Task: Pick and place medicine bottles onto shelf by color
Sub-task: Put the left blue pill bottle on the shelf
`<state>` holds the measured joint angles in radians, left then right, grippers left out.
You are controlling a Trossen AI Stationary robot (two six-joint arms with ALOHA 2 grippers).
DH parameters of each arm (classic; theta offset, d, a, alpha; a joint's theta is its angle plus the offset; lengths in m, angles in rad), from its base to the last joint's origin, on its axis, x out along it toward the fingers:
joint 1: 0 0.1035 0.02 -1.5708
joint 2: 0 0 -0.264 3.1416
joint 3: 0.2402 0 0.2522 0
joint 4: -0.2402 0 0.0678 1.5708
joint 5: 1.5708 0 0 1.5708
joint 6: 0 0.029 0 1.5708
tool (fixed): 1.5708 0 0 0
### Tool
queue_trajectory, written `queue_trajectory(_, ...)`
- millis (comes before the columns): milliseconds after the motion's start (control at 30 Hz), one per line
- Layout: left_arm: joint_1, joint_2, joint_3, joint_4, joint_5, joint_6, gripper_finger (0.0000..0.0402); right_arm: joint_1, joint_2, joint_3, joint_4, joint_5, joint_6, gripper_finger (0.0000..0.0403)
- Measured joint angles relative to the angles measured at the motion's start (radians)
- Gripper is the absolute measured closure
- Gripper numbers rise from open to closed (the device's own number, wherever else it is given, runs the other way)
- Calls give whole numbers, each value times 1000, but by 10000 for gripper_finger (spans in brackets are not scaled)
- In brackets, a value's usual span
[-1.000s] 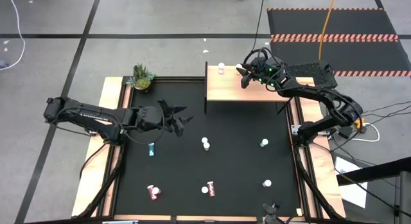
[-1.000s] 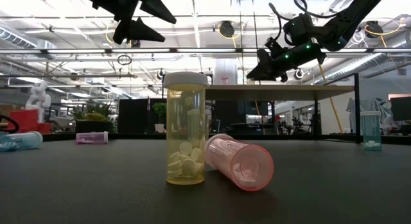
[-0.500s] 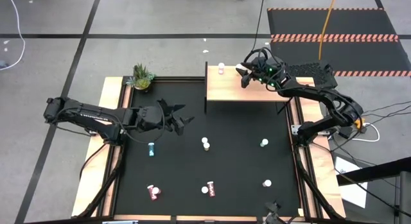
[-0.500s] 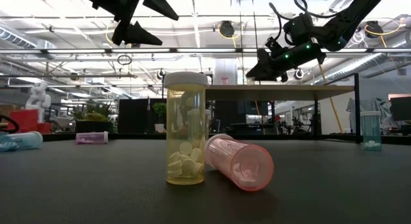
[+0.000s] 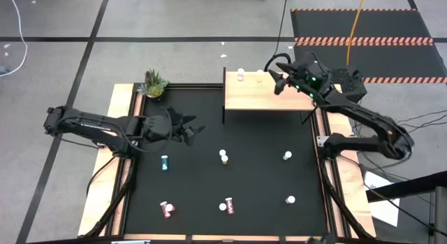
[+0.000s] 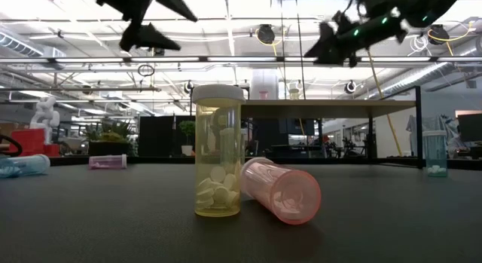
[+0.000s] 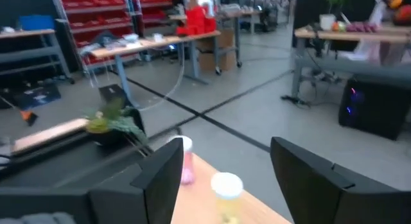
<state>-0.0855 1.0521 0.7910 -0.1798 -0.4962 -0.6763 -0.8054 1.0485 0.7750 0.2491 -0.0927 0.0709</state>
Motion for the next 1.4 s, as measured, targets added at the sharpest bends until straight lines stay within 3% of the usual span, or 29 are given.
queue_trajectory(133, -11, -40, 0, -191, 42, -160, 91, 98, -128, 0, -91, 89, 7, 185)
queue_trajectory(267, -25, -45, 0, -470, 105, -426, 123, 237, -209, 1, -188, 168, 41, 192)
queue_trajectory(433, -69, 16, 0, -771, 181, -719, 162, 378, -206, 1, -299, 256, 67, 193)
queue_trajectory(567, -111, 65, 0, -859, 253, -893, 180, 449, -175, 1, -315, 305, 99, 193)
queue_trajectory(767, -206, 134, -10, -896, 270, -1126, 171, 509, -141, 1, -297, 354, 189, 193)
queue_trajectory(1133, -392, 201, -128, -781, 290, -1367, 84, 601, -134, 1, -276, 382, 263, 193)
queue_trajectory(1233, -405, 210, -166, -732, 286, -1394, 88, 614, -134, 1, -276, 391, 269, 193)
queue_trajectory(1400, -409, 244, -226, -601, 338, -1402, 138, 637, -134, 1, -276, 407, 269, 193)
